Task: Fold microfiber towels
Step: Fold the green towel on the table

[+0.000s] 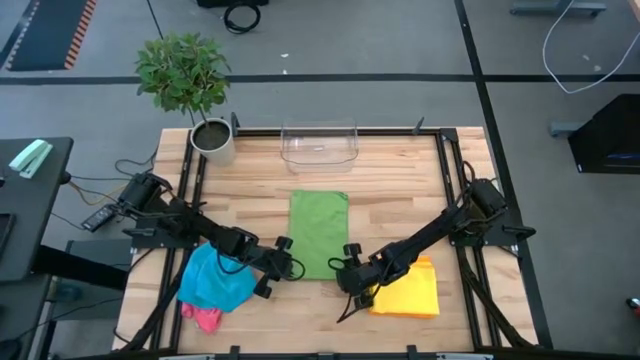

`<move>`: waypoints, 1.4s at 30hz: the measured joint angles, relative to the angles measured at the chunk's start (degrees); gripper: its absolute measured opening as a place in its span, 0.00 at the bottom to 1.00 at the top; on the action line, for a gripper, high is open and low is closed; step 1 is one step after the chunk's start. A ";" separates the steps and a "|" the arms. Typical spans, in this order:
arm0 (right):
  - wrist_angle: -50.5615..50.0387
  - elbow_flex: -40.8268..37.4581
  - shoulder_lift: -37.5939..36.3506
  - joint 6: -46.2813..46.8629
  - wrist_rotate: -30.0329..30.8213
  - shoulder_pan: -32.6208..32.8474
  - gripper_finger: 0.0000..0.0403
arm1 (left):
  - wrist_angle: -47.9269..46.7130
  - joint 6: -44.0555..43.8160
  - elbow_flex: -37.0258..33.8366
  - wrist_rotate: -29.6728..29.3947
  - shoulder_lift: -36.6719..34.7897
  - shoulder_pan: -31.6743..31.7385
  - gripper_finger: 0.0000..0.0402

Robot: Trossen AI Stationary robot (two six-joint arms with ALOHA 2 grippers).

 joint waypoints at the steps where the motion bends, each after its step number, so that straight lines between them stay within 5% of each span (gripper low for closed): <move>1: -0.07 -0.03 -0.01 -0.35 0.08 -0.10 0.36 | 0.00 0.02 0.00 0.09 0.00 0.00 0.02; 7: -0.81 -0.06 -0.12 -0.40 2.24 -0.64 0.08 | -0.02 -0.19 0.00 0.30 0.00 0.07 0.03; 11: -2.53 1.02 -1.16 1.22 0.32 -0.89 0.03 | -0.07 -4.26 -0.08 0.92 -1.01 0.09 0.02; 23: 3.88 2.07 -8.99 25.48 -30.89 -2.51 0.02 | 4.76 -35.53 -0.20 21.03 -13.41 -1.70 0.01; 33: -6.57 1.66 -11.46 25.12 -25.20 -13.88 0.01 | -11.24 -34.70 -0.20 11.60 -18.82 11.22 0.01; 42: -11.50 -0.17 -11.12 22.84 -21.96 -19.51 0.01 | -8.29 -26.77 -0.17 10.69 -13.20 20.67 0.01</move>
